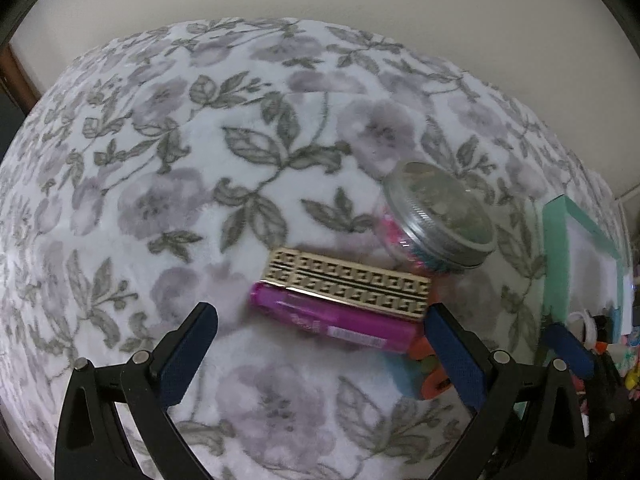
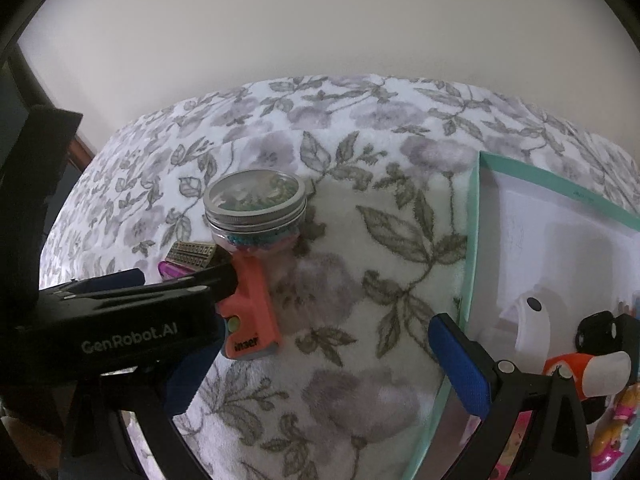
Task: Organize rigid objects
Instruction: 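Grasp the pink lighter with the left gripper while the right reaches the orange box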
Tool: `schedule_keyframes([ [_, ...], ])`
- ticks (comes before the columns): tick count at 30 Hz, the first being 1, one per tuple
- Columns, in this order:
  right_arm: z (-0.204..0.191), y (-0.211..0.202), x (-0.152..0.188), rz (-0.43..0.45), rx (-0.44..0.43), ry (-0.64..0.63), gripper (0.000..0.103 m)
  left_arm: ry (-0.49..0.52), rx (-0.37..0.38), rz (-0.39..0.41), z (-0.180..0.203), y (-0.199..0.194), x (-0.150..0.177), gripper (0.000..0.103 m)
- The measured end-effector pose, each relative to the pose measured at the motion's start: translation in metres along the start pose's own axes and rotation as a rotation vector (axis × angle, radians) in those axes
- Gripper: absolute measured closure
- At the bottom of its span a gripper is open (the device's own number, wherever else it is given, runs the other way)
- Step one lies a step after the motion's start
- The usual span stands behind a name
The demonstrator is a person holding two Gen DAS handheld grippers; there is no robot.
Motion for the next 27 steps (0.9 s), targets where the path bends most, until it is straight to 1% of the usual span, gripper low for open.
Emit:
schedule_keyframes([
  [3, 0.0, 0.0, 0.0, 0.0, -0.002, 0.002, 0.0, -0.019, -0.016, -0.005, -0.011, 0.0, 0.0, 0.0],
  [6, -0.002, 0.001, -0.001, -0.006, -0.004, -0.005, 0.0, -0.049, -0.01, -0.028, -0.022, 0.001, 0.001, 0.0],
  [9, -0.005, 0.003, -0.001, -0.012, -0.009, -0.015, 0.0, -0.061, -0.021, -0.051, -0.032, 0.002, 0.003, 0.0],
  [14, -0.015, 0.012, 0.002, -0.039, -0.04, -0.023, 0.0, -0.083, -0.061, -0.066, -0.055, 0.003, 0.007, 0.0],
  [18, -0.019, 0.015, 0.002, -0.044, -0.044, -0.027, 0.0, -0.118, -0.05, -0.07, -0.067, 0.003, 0.009, 0.0],
  [20, -0.018, 0.016, 0.002, -0.046, -0.046, -0.026, 0.0, -0.119, -0.051, -0.06, -0.069, 0.004, 0.008, 0.0],
  [23, -0.015, 0.017, 0.004, -0.049, -0.047, -0.02, 0.0, -0.116, -0.044, -0.044, -0.06, 0.01, 0.009, 0.0],
  [27, -0.016, 0.019, 0.004, -0.049, -0.039, -0.019, 0.0, -0.085, -0.091, -0.016, -0.05, 0.013, 0.014, 0.0],
])
Point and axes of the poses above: each gripper's, at about its wrist camera, not at the fingertips, and y roughly the way its jaws point, z to its right, x to its underside, the point moved 7 cm from there along y, roughly the way its jaws point, and after that the axes turned 14 degrees about -y, right-handed, at the moved point
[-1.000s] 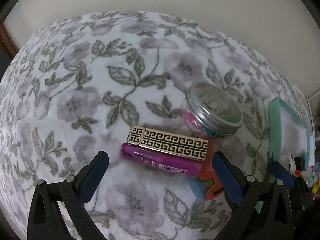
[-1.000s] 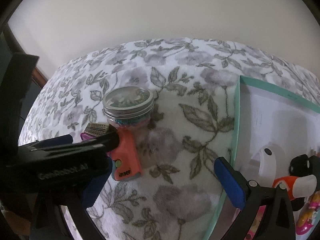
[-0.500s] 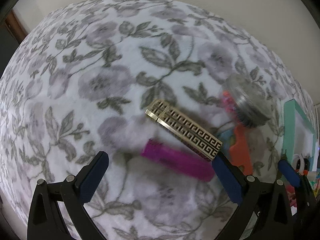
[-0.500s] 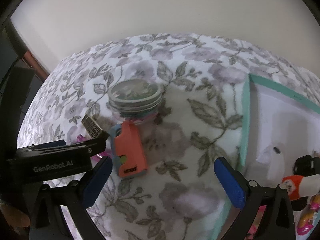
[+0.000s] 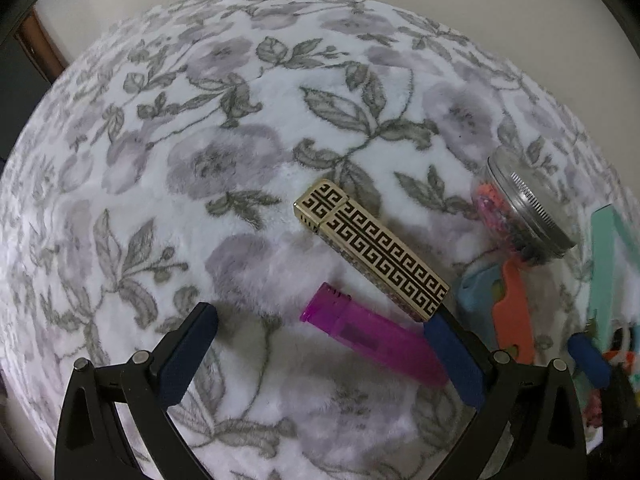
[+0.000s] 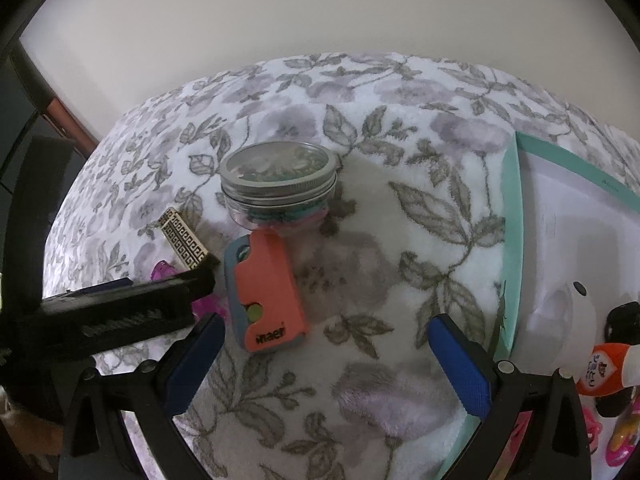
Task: Organize rigid objects
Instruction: 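Grasp the pink lighter with the left gripper while the right reaches the orange box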
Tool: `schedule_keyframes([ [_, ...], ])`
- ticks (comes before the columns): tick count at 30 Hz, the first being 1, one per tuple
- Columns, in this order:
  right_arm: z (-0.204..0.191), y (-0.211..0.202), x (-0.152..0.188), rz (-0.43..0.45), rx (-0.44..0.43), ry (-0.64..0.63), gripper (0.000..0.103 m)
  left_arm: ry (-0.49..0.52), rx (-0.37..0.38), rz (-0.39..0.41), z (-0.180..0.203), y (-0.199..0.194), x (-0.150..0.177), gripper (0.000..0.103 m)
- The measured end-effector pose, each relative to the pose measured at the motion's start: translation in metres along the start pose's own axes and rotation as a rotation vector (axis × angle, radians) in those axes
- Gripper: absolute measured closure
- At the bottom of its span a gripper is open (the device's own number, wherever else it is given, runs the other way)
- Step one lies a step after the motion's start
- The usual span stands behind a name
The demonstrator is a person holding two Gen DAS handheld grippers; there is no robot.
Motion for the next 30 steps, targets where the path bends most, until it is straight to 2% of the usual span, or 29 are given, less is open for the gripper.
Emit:
schedule_keyframes([
  [5, -0.002, 0.002, 0.001, -0.007, 0.011, -0.015, 0.0, 0.013, -0.005, 0.015, 0.009, 0.002, 0.003, 0.0],
  [13, -0.004, 0.006, 0.002, -0.027, 0.041, -0.051, 0.0, 0.04, -0.019, -0.043, -0.012, -0.001, 0.009, 0.0],
  [22, -0.014, 0.01, 0.0, -0.024, 0.054, -0.076, 0.003, -0.054, -0.048, -0.092, -0.058, -0.006, 0.018, 0.0],
  [27, -0.025, 0.013, -0.002, -0.016, 0.071, -0.111, 0.009, -0.111, -0.059, -0.074, -0.078, -0.009, 0.017, 0.0],
  [30, -0.03, 0.015, -0.003, -0.014, 0.094, -0.132, 0.011, -0.106, -0.071, -0.058, -0.082, -0.012, 0.018, 0.001],
])
Point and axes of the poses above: each gripper's, at about its wrist camera, not at the fingertips, and y roughly the way its jaws point, z to its right, x to its underside, the point moved 7 cm from there along y, roughly the way its jaws point, and after that the axes turned 14 degrees about -y, right-handed, at the moved point
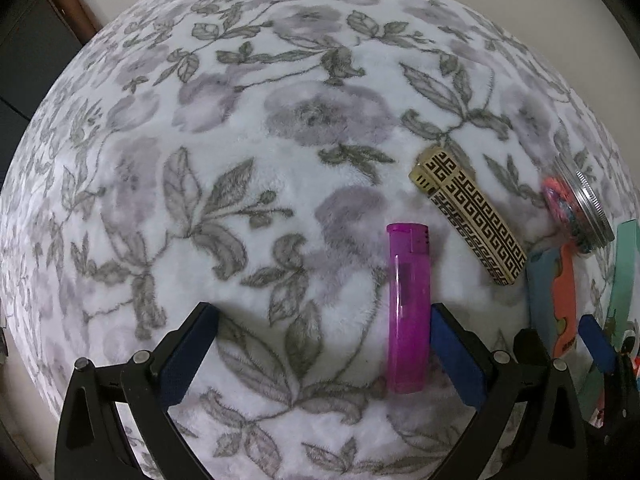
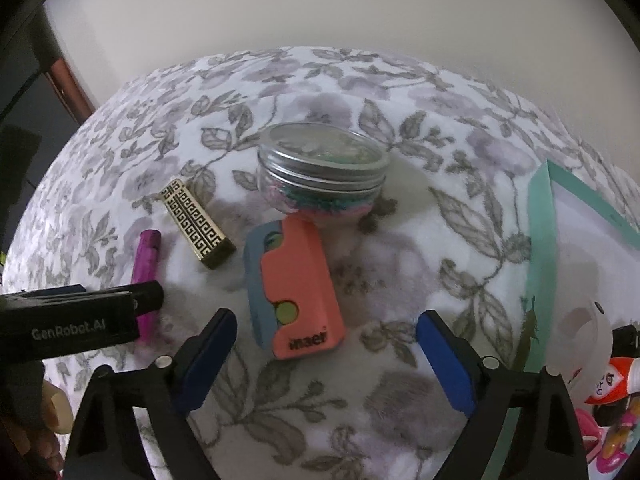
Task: Organize rigid objects
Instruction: 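Grasp the pink lighter with the left gripper while the right reaches the orange box, then grasp the orange inaer box with the right gripper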
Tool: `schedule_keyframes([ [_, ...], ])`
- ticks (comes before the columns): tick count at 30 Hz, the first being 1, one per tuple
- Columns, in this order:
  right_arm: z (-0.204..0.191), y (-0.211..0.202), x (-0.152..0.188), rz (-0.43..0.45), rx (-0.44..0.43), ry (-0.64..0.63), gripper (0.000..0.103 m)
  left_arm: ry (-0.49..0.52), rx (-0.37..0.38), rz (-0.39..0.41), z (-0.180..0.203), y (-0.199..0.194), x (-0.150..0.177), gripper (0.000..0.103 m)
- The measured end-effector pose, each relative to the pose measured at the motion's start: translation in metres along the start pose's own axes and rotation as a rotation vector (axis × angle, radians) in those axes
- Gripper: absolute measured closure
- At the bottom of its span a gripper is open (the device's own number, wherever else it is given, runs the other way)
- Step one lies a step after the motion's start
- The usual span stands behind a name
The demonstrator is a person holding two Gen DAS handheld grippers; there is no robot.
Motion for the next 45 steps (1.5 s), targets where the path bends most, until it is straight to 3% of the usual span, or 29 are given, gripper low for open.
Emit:
schedule_keyframes([
  [6, -0.003, 0.003, -0.003, 0.014, 0.048, -0.012, 0.017, 0.025, 0.003, 0.025, 0.012, -0.007, 0.003, 0.008],
  [13, 0.003, 0.001, -0.002, 0.034, 0.065, 0.0, 0.027, 0.068, 0.027, 0.04, 0.038, -0.02, 0.007, 0.035],
  [21, 0.022, -0.004, 0.001, 0.043, 0.076, 0.065, 0.063, 0.101, 0.044, 0.048, 0.079, -0.029, 0.01, 0.059],
  [29, 0.03, -0.007, 0.004, 0.037, 0.055, 0.086, 0.082, 0.072, 0.105, 0.05, 0.097, -0.035, 0.008, 0.083],
  [36, 0.039, -0.01, 0.009, 0.045, -0.025, 0.153, 0.096, 0.004, 0.203, 0.014, 0.099, -0.038, 0.006, 0.083],
  [45, 0.044, -0.011, 0.013, 0.046, -0.06, 0.166, 0.095, -0.08, 0.26, -0.003, 0.086, -0.035, -0.002, 0.083],
])
Point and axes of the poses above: each gripper's, at about its wrist camera, not at the fingertips, and y roughly the way its jaws point, z to its right, x to its underside, the point moved 7 cm from there along y, roughly the way its jaws point, and after that the axes turned 14 degrees about -y, right-handed, at the moved point
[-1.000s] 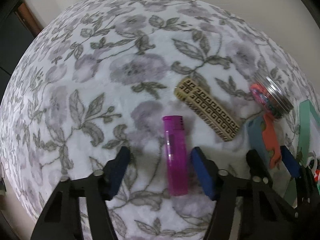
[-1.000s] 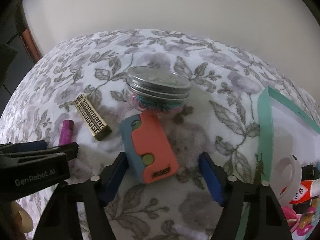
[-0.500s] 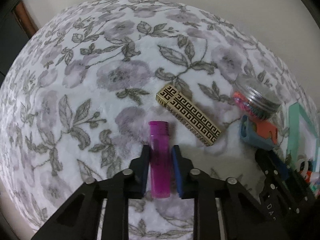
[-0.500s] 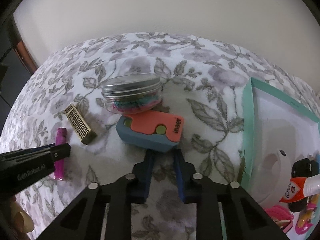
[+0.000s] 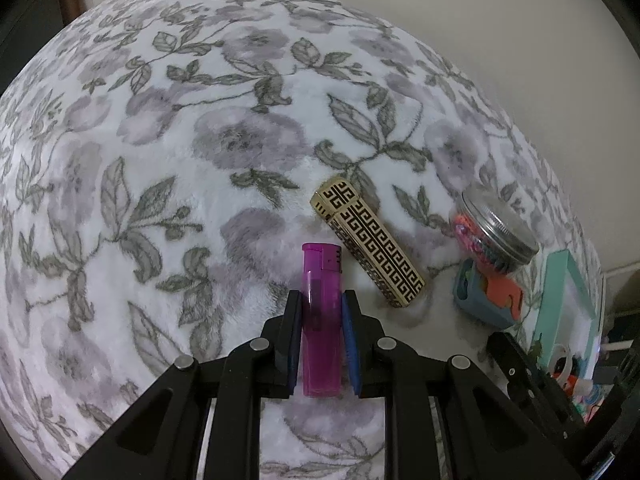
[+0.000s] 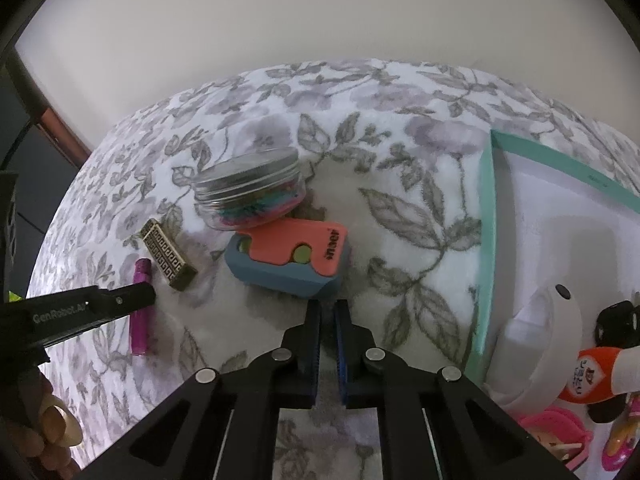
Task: Organize rigid objects
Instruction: 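Grasp the orange inaer box with the right gripper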
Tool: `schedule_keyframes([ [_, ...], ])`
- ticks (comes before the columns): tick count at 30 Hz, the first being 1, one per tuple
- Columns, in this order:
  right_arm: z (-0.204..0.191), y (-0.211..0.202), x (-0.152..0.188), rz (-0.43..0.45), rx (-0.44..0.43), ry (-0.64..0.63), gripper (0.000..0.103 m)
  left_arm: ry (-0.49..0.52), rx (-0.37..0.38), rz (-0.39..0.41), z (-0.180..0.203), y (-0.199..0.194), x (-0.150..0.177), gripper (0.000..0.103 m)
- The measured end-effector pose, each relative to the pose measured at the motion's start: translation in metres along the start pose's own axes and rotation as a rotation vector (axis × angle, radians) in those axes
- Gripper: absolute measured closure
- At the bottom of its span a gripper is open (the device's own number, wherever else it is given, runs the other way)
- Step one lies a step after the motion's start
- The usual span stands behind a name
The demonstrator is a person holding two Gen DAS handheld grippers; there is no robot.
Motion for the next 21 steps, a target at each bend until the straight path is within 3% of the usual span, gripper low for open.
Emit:
schedule_keyframes([
  [5, 0.0, 0.0, 0.0, 0.008, 0.0, -0.015, 0.093, 0.023, -0.019, 0.022, -0.005, 0.009, -0.006, 0.083],
  [8, -0.001, -0.001, 0.0, 0.017, 0.011, -0.026, 0.078, 0.029, -0.022, 0.033, -0.005, 0.012, -0.009, 0.083],
  [11, -0.005, -0.002, -0.001, 0.025, 0.017, -0.051, 0.07, 0.02, -0.008, 0.028, -0.002, 0.02, -0.017, 0.083],
  [15, -0.005, -0.007, -0.004, 0.038, 0.069, -0.081, 0.042, -0.007, 0.031, 0.01, -0.006, 0.021, -0.024, 0.083],
  [21, -0.001, -0.002, -0.01, 0.036, 0.084, -0.076, 0.038, -0.018, 0.058, 0.002, -0.01, 0.024, -0.033, 0.083],
])
Point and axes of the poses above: each gripper's, at about its wrist camera, not at the fingertips, and y roughly the way its jaws point, z to its right, x to its underside, the point moved 7 cm from there along y, roughly the way its jaws point, and after that the axes turned 14 degrees about -y, right-handed, at the moved point
